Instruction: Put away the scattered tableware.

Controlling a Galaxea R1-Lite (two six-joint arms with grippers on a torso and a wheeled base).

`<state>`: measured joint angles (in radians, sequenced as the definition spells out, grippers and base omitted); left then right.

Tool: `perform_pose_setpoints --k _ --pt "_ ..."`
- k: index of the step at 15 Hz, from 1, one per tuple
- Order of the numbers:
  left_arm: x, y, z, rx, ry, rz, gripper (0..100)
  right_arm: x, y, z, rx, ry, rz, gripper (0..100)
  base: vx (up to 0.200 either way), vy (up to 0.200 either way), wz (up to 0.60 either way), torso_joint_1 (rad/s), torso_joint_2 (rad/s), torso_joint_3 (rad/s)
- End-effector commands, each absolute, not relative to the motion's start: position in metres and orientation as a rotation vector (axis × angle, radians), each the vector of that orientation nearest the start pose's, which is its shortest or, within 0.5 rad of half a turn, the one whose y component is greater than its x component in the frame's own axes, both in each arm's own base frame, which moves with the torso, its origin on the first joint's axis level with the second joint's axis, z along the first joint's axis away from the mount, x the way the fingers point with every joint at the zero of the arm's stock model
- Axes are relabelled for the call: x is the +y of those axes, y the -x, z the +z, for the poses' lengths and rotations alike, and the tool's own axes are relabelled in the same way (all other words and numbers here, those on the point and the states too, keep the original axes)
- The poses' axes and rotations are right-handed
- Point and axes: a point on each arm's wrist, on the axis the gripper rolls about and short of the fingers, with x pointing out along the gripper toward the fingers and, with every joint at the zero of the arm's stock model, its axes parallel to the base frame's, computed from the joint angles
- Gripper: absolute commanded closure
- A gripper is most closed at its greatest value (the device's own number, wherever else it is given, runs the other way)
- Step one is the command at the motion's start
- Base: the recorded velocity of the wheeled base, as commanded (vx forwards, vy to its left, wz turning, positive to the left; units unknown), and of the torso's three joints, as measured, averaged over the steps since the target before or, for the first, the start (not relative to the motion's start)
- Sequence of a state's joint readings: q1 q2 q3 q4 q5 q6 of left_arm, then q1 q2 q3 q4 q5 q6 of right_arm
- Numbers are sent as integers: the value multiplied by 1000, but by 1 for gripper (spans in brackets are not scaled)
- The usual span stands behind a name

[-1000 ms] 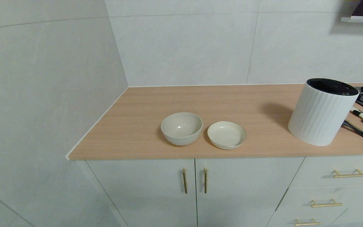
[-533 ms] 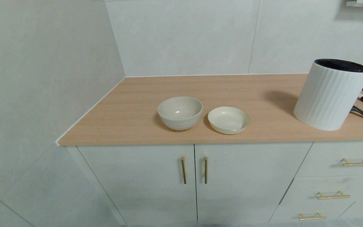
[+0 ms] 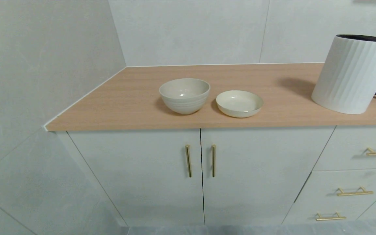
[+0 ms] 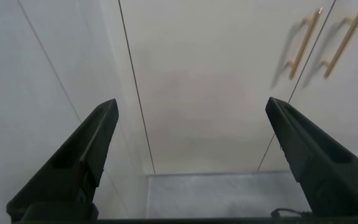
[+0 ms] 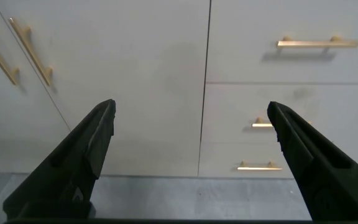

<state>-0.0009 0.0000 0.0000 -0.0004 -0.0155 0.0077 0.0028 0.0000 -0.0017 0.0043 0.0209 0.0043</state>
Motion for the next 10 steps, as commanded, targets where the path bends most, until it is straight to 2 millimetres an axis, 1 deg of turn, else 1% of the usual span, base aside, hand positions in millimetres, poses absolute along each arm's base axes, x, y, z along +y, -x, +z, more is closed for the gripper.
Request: perform_pose_setpoints --k 1,5,8,10 --pt "0 23 75 0 -8 -17 0 0 23 75 3 -5 25 0 0 0 0 -168 466 295" --pt "0 23 76 -2 -8 -15 0 0 23 75 3 -3 25 0 0 0 0 -155 460 306" --pt "0 23 75 0 -8 -15 0 0 23 76 2 -5 25 0 0 0 0 -121 447 308" --pt "0 23 75 0 -8 -17 0 0 23 75 3 -3 25 0 0 0 0 -46 188 134"
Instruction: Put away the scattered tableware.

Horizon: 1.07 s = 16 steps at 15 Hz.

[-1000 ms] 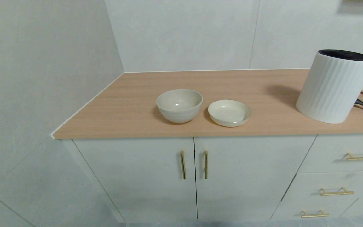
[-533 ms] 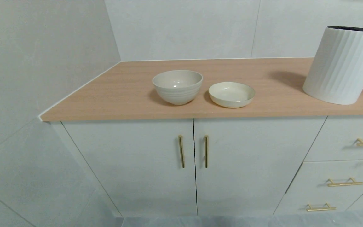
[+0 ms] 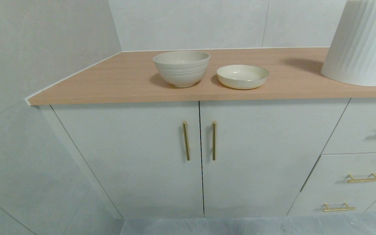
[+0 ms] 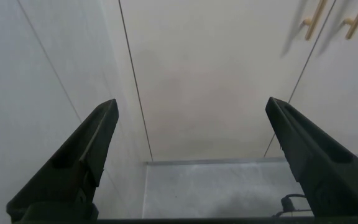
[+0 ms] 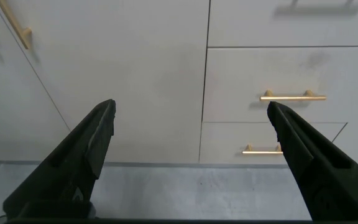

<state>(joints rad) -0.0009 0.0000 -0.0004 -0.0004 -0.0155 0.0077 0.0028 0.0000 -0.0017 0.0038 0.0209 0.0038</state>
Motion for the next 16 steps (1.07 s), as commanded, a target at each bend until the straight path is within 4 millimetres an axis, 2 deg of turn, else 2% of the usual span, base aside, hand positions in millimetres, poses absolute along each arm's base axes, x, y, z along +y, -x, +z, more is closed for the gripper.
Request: perform_pose_setpoints --k 1,16 --pt "0 23 75 0 -8 -15 0 0 23 76 2 -5 25 0 0 0 0 -17 71 41" --pt "0 23 75 0 -8 -15 0 0 23 76 1 29 26 0 0 0 0 0 1 3"
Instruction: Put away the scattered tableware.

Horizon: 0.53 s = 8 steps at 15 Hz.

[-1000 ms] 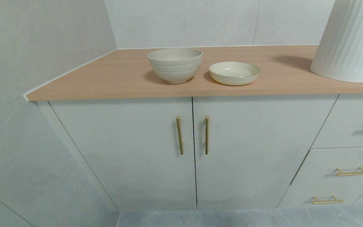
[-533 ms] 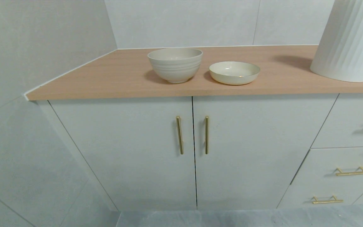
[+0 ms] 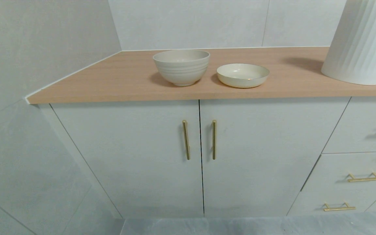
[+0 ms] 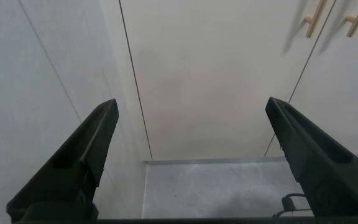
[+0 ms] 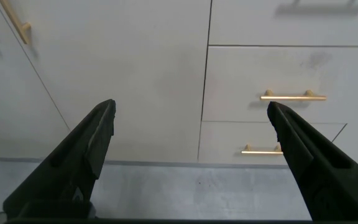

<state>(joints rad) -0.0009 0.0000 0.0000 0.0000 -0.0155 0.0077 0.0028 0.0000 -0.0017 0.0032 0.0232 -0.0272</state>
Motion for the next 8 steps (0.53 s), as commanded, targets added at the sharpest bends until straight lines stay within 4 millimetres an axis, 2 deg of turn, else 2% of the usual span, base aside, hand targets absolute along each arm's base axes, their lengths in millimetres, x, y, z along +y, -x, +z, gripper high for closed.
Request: perform_pose_setpoints --k 1,2,4,5,8 --pt "0 23 75 0 -8 -15 0 0 23 76 1 34 26 0 0 0 0 0 0 0" --pt "0 23 75 0 -8 -17 0 0 23 76 -2 37 28 0 0 0 0 0 0 0" --pt "0 23 75 0 -8 -15 0 2 33 112 -129 -11 110 0 0 0 0 0 0 0" --pt "0 23 75 0 -8 -15 0 3 32 116 -108 -27 138 0 0 0 0 0 0 0" --pt "0 23 75 0 -8 -17 0 5 12 119 76 -48 253 0 0 0 0 0 0 0"
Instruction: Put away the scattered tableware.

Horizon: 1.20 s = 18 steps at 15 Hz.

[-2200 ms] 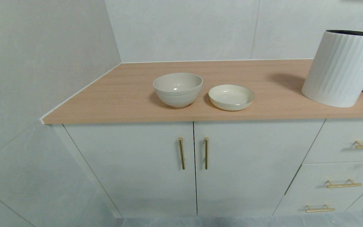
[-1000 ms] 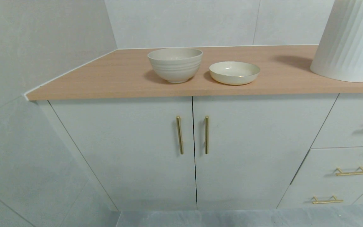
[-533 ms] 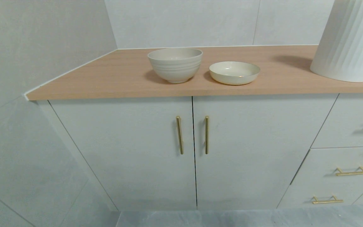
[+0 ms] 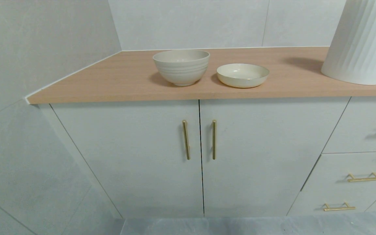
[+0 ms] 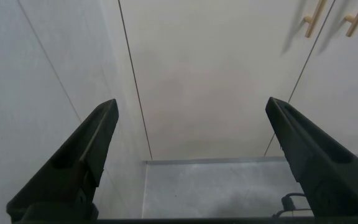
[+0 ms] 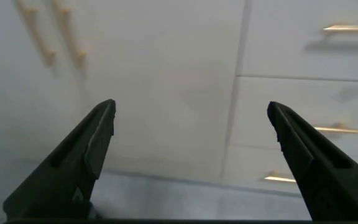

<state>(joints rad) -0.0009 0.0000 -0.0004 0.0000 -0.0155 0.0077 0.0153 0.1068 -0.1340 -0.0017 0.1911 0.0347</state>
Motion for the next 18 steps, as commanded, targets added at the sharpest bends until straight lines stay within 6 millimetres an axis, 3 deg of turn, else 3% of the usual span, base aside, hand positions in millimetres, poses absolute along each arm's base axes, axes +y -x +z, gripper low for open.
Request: perform_pose_setpoints --k 1,6,13,15,18 --pt "0 23 75 0 -8 -17 0 6 6 120 125 -69 308 0 0 0 0 0 0 0" --pt "0 23 75 0 -8 -15 0 10 -22 135 304 -95 451 0 0 0 0 0 0 0" --pt "0 23 75 0 -8 -17 0 43 -122 178 409 -66 628 0 0 0 0 0 0 0" --pt "0 23 75 0 -8 -15 0 53 -142 184 414 -59 657 0 0 0 0 0 0 0" --pt "0 23 75 0 -8 -17 0 84 -181 194 445 -38 741 0 0 0 0 0 0 0"
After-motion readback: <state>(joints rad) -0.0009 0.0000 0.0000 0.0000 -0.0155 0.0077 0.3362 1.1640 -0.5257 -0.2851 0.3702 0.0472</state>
